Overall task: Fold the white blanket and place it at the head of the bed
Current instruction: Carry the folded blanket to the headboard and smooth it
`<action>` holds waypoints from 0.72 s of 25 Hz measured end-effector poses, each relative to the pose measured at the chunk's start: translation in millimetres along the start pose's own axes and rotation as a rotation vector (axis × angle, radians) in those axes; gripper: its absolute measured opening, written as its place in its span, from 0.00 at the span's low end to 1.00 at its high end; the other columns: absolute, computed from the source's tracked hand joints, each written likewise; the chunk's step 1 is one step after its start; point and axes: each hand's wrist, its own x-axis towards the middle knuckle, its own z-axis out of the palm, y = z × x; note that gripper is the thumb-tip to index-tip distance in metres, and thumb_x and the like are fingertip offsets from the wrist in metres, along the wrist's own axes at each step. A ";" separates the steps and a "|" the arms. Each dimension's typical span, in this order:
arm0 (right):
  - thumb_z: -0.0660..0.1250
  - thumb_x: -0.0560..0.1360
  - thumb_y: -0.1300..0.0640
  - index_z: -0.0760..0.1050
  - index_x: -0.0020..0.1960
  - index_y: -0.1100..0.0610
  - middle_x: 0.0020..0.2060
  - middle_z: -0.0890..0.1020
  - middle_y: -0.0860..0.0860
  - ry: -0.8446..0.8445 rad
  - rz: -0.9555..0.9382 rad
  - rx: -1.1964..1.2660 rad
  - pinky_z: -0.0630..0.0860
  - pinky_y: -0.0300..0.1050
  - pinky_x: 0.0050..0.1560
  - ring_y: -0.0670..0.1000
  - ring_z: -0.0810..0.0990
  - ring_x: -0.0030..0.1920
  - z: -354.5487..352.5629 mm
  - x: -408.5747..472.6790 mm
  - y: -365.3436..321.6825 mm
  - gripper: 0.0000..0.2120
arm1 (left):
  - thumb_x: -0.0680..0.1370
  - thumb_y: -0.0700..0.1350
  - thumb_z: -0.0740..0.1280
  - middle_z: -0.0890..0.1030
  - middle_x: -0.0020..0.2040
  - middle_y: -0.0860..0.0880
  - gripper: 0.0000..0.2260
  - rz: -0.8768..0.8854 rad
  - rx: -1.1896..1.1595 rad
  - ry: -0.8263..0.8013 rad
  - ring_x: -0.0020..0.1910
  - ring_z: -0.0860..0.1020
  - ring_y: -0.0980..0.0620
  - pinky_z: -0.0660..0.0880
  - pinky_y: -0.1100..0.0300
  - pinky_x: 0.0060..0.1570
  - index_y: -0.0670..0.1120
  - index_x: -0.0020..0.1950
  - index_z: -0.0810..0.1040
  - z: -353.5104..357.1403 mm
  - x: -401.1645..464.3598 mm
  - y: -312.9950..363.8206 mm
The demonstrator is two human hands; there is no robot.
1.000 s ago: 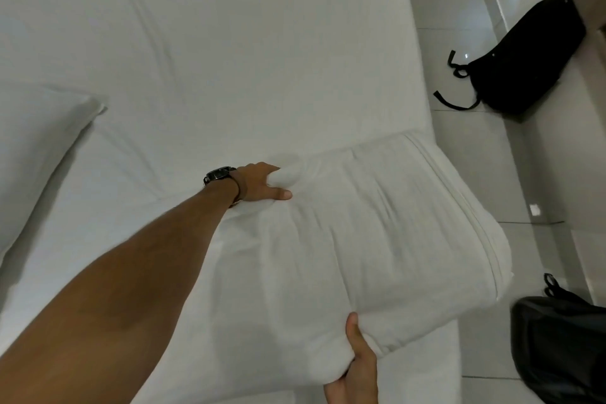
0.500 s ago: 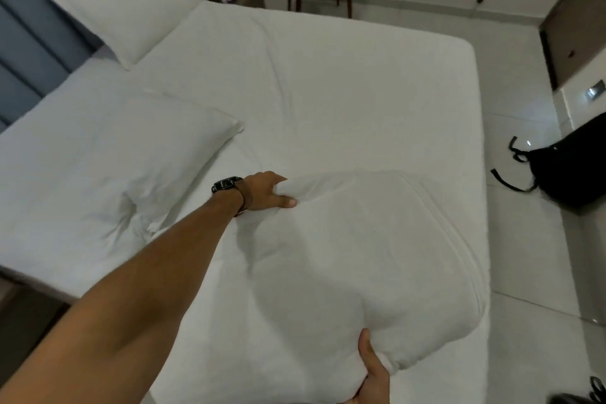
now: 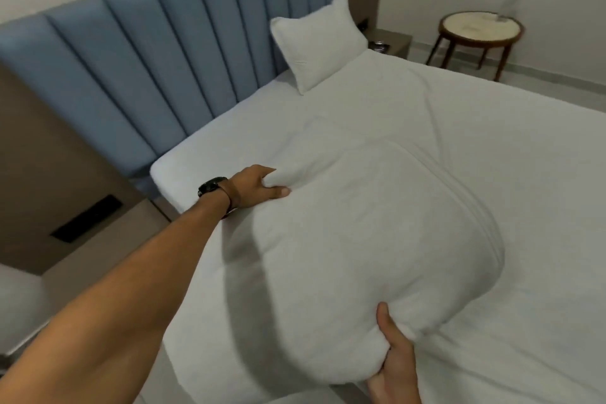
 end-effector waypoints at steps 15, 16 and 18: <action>0.78 0.72 0.55 0.80 0.73 0.60 0.65 0.88 0.57 -0.166 -0.003 -0.349 0.77 0.60 0.72 0.59 0.86 0.66 309.0 169.5 153.4 0.30 | 0.78 0.56 0.76 0.89 0.53 0.49 0.15 -0.140 -0.005 0.360 0.54 0.86 0.45 0.82 0.47 0.58 0.50 0.61 0.86 -287.9 19.8 -243.0; 0.77 0.72 0.56 0.80 0.73 0.61 0.65 0.88 0.57 -0.170 0.003 -0.335 0.77 0.59 0.72 0.59 0.86 0.66 324.3 180.1 154.2 0.29 | 0.77 0.57 0.77 0.89 0.52 0.50 0.13 -0.133 -0.013 0.363 0.53 0.86 0.46 0.82 0.47 0.57 0.53 0.59 0.87 -297.8 32.6 -252.1; 0.76 0.73 0.56 0.81 0.72 0.61 0.64 0.88 0.57 -0.165 -0.003 -0.345 0.78 0.59 0.71 0.58 0.87 0.64 356.0 207.3 155.9 0.27 | 0.77 0.57 0.77 0.88 0.46 0.60 0.04 -0.135 -0.042 0.385 0.47 0.85 0.55 0.81 0.52 0.52 0.63 0.51 0.86 -316.1 65.5 -275.2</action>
